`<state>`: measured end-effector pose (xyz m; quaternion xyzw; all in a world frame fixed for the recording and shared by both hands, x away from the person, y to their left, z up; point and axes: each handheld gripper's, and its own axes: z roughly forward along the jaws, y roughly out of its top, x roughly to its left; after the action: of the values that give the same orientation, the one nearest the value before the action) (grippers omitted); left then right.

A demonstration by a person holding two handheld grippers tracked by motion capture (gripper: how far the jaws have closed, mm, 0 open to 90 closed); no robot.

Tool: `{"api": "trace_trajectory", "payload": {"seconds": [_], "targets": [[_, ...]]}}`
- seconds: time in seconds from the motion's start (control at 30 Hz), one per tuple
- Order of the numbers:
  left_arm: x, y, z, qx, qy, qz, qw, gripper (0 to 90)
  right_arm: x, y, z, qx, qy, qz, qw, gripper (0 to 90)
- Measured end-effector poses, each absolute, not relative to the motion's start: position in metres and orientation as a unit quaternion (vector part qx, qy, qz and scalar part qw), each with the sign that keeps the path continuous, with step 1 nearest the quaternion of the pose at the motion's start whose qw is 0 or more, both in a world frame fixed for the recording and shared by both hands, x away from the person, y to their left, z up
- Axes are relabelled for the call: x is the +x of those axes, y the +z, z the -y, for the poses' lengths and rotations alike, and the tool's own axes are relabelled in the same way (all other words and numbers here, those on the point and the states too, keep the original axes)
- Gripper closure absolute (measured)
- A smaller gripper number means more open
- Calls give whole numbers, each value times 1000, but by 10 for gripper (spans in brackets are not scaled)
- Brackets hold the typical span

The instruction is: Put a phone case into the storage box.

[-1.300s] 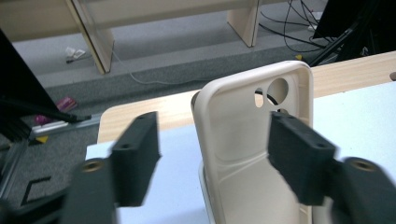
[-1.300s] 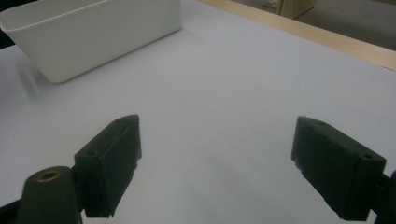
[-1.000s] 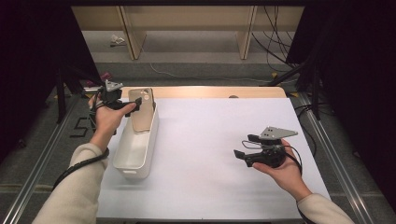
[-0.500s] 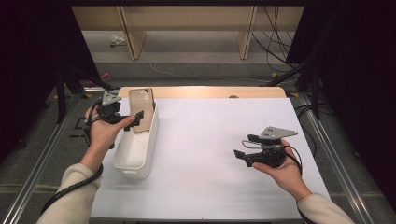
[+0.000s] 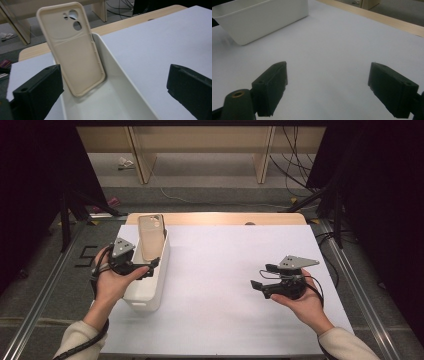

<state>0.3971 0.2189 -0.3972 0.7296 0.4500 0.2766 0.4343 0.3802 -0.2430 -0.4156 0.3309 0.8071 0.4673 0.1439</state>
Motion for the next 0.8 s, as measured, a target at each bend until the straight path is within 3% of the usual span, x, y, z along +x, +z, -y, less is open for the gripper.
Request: {"api": "trace_trajectory", "payload": {"seconds": [0.8], "targets": [[341, -416, -200, 751, 270, -385, 464, 10, 380, -414, 244, 330, 471, -806, 143, 168]]}}
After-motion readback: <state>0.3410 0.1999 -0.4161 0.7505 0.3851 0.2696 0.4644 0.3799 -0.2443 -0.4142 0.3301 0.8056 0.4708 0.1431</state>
